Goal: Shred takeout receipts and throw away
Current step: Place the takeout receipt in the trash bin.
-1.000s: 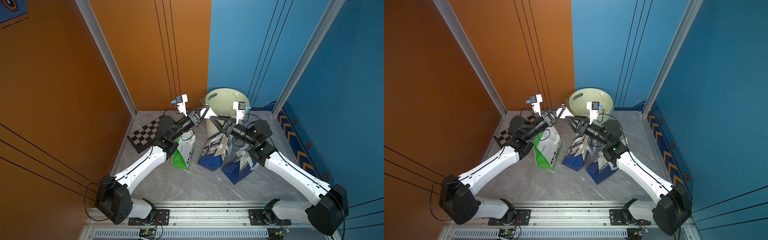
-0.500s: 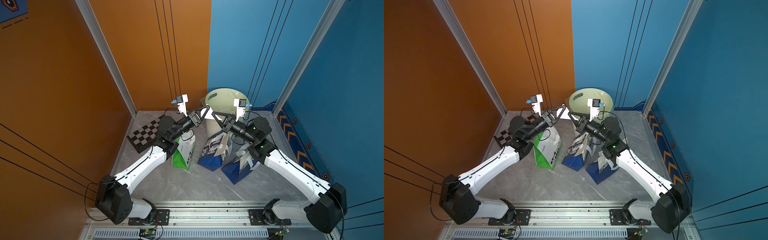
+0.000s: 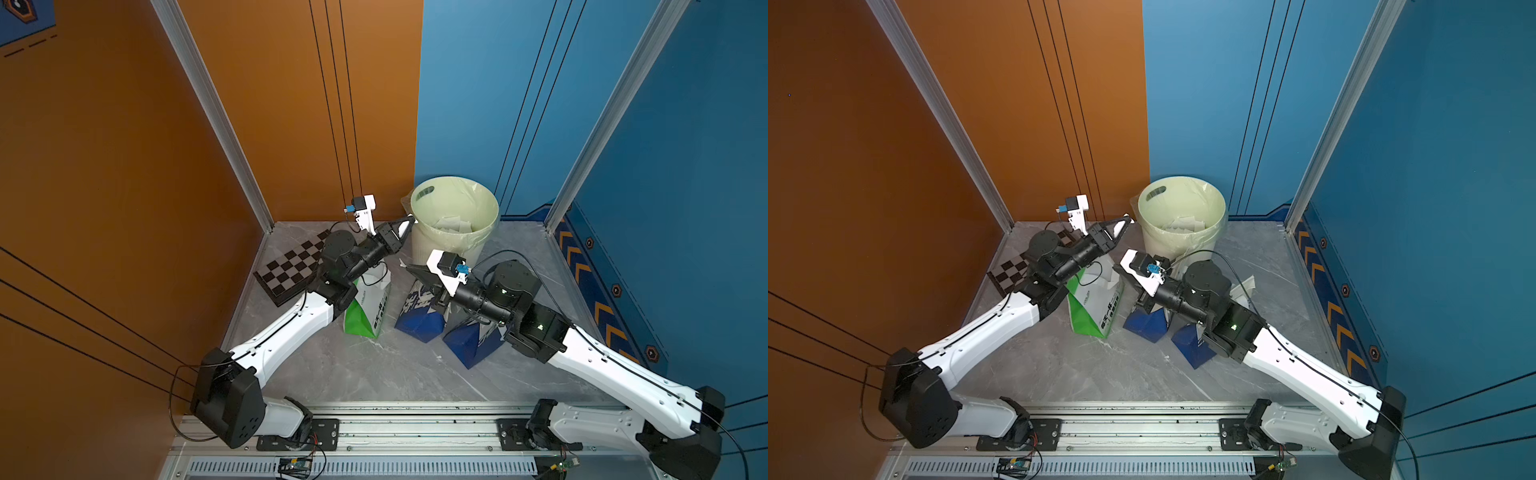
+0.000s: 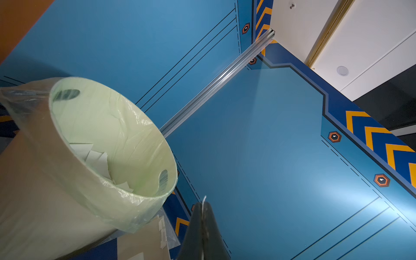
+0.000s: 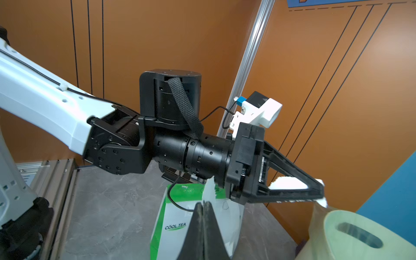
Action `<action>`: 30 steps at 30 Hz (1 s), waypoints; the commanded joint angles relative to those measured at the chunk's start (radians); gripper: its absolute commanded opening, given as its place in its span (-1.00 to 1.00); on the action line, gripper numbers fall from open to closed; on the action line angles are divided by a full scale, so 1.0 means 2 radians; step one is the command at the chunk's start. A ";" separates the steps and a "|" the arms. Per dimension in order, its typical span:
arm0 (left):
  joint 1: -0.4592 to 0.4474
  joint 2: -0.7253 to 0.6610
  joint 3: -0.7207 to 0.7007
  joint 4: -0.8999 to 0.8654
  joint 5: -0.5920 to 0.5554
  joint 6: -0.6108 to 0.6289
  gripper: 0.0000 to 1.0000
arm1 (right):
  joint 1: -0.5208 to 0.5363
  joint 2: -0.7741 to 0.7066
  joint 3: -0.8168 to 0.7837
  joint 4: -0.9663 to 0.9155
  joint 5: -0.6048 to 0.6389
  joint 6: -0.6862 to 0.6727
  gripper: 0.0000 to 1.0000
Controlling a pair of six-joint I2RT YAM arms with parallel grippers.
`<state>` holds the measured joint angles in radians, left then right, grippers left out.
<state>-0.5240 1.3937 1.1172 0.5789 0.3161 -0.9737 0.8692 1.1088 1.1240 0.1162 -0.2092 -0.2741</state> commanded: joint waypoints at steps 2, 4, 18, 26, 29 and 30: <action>-0.002 0.021 0.040 -0.023 -0.011 0.044 -1.00 | -0.067 0.003 0.006 0.036 0.037 0.064 -1.00; -0.010 0.043 0.084 -0.055 -0.011 0.085 -1.00 | -0.126 0.028 0.028 0.031 0.058 0.134 -1.00; -0.039 0.316 0.488 -0.371 -0.101 0.385 -1.00 | -0.236 0.210 0.170 -0.025 0.096 0.240 -0.81; -0.033 0.418 0.627 -0.460 -0.100 0.387 -0.10 | -0.240 0.199 0.172 -0.053 0.103 0.222 -0.50; -0.032 0.418 0.626 -0.462 -0.104 0.392 0.11 | -0.243 0.182 0.166 -0.059 0.102 0.217 -0.43; -0.032 0.416 0.626 -0.463 -0.104 0.394 0.16 | -0.244 0.175 0.162 -0.059 0.102 0.215 -0.41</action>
<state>-0.5957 2.2406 2.3322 -0.3054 0.1253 -0.2092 0.3923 1.5288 1.4494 0.0208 -0.0212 0.1761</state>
